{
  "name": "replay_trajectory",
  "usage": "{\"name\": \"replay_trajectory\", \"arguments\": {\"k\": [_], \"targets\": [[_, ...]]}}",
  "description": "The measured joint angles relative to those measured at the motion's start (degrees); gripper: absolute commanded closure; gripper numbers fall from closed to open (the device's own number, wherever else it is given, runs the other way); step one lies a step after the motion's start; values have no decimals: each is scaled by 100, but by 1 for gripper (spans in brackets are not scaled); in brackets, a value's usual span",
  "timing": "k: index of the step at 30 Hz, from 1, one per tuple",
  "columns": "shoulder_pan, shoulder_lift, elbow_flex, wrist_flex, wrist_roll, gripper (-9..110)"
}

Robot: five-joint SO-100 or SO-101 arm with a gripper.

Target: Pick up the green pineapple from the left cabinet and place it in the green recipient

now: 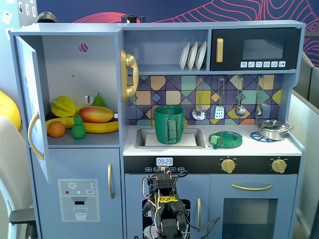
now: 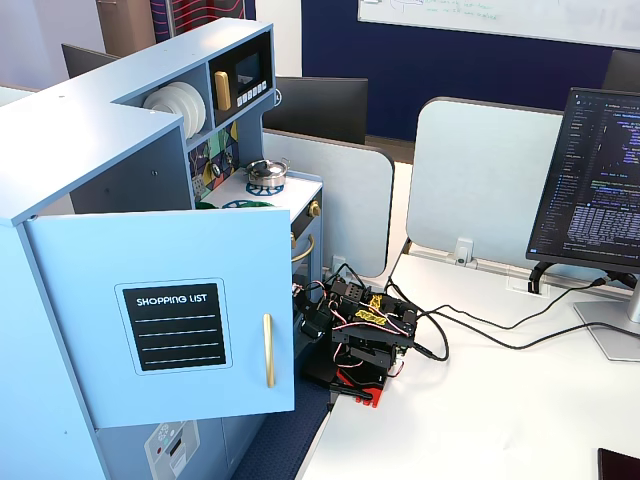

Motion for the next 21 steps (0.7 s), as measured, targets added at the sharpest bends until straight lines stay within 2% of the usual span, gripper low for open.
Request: {"name": "replay_trajectory", "arguments": {"k": [15, 21], "targets": [[-439, 0, 0, -18, -123, 101], [-1564, -404, 88, -932, -580, 96]]}}
